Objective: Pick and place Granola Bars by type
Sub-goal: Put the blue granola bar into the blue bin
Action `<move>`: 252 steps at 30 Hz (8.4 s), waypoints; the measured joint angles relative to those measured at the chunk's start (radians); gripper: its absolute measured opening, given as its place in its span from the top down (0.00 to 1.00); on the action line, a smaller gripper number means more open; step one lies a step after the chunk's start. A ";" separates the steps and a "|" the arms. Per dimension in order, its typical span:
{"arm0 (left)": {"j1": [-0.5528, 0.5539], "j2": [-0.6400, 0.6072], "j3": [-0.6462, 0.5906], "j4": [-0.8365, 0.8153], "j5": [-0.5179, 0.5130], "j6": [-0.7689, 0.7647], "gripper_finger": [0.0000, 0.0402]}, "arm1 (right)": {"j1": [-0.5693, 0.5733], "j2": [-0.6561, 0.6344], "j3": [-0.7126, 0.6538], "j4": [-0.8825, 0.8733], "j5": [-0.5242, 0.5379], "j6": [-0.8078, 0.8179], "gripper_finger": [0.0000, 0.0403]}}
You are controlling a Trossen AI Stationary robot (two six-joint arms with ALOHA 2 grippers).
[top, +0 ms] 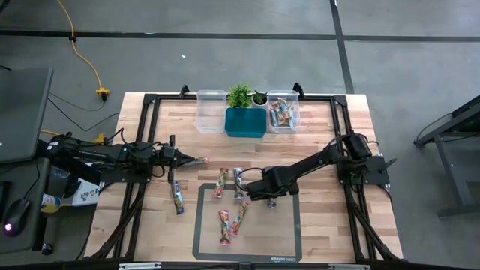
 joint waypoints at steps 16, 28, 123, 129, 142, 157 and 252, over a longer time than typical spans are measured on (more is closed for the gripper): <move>0.000 0.000 0.000 0.000 0.000 0.000 1.00 | 0.001 0.002 0.005 0.006 0.004 0.002 0.86; 0.000 0.000 0.000 0.000 0.000 0.000 1.00 | 0.000 0.007 0.083 0.018 0.082 -0.023 0.88; 0.000 0.000 0.000 0.000 0.000 0.000 1.00 | -0.690 0.188 0.460 -0.202 -0.051 -2.165 0.88; 0.000 0.000 0.000 0.000 0.000 0.000 1.00 | -0.690 0.188 0.460 -0.204 -0.045 -2.148 0.82; 0.000 0.000 0.000 0.000 0.000 0.000 1.00 | -0.688 0.187 0.537 -0.286 -0.094 -2.071 0.62; 0.000 0.000 0.000 0.000 0.000 0.000 1.00 | -0.663 0.186 0.979 -0.403 -0.258 -1.955 0.63; 0.000 0.000 0.000 0.000 0.000 0.000 1.00 | -0.182 -0.039 0.098 0.368 -0.013 -0.462 0.66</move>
